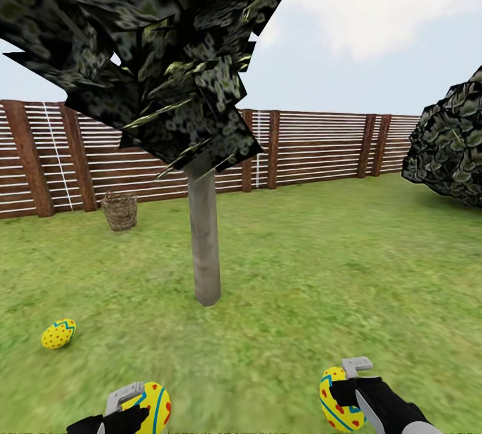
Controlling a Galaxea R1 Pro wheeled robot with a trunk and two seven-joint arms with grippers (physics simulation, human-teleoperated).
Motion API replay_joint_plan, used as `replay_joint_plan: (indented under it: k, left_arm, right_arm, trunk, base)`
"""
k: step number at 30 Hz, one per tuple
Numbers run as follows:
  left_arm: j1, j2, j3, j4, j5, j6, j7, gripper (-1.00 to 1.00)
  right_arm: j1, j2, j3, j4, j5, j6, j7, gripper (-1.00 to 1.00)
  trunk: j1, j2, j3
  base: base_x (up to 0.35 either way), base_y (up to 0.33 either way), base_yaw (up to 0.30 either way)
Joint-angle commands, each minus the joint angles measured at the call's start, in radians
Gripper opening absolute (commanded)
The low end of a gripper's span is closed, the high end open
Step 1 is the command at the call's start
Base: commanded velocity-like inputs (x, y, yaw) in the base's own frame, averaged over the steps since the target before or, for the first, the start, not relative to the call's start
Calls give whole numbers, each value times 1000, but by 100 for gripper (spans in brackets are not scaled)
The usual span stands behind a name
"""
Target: Take the three Easter eggs out of the wicker basket on the lawn in the garden, then place them on the lawn next to a single tree (choose any tree) so that all three eggs are next to the same tree and none are left in the basket.
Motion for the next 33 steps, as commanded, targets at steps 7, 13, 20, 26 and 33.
replay_joint_plan:
  k: [7, 13, 20, 26, 33]
  left_arm:
    - [-1, -1, 7, -2, -9, 4, -10, -100]
    - [-1, -1, 7, -2, -9, 4, -10, -100]
    - [-1, 0, 7, -2, -9, 4, -10, -100]
    - [-1, 0, 8, -2, -7, 4, -10, -100]
    - [-1, 0, 8, -2, -7, 4, -9, -100]
  right_arm:
    - [0, -1, 8, -2, -3, 6, 1, -100]
    - [0, 0, 8, -2, -3, 6, 1, -100]
    - [0, 0, 9, -2, -3, 5, 1, -100]
    - [0, 0, 8, -2, -3, 5, 1, -100]
    - [0, 2, 9, -2, -3, 4, 1, -100]
  trunk:
    - [27, -50, -23]
    - [50, -92, -42]
    - [77, -141, -64]
    - [100, -183, -83]
    - [116, -211, -107]
  base:
    - [0, 0, 0]
    - [0, 0, 0]
    - [0, 0, 0]
    - [0, 0, 0]
    - [0, 0, 0]
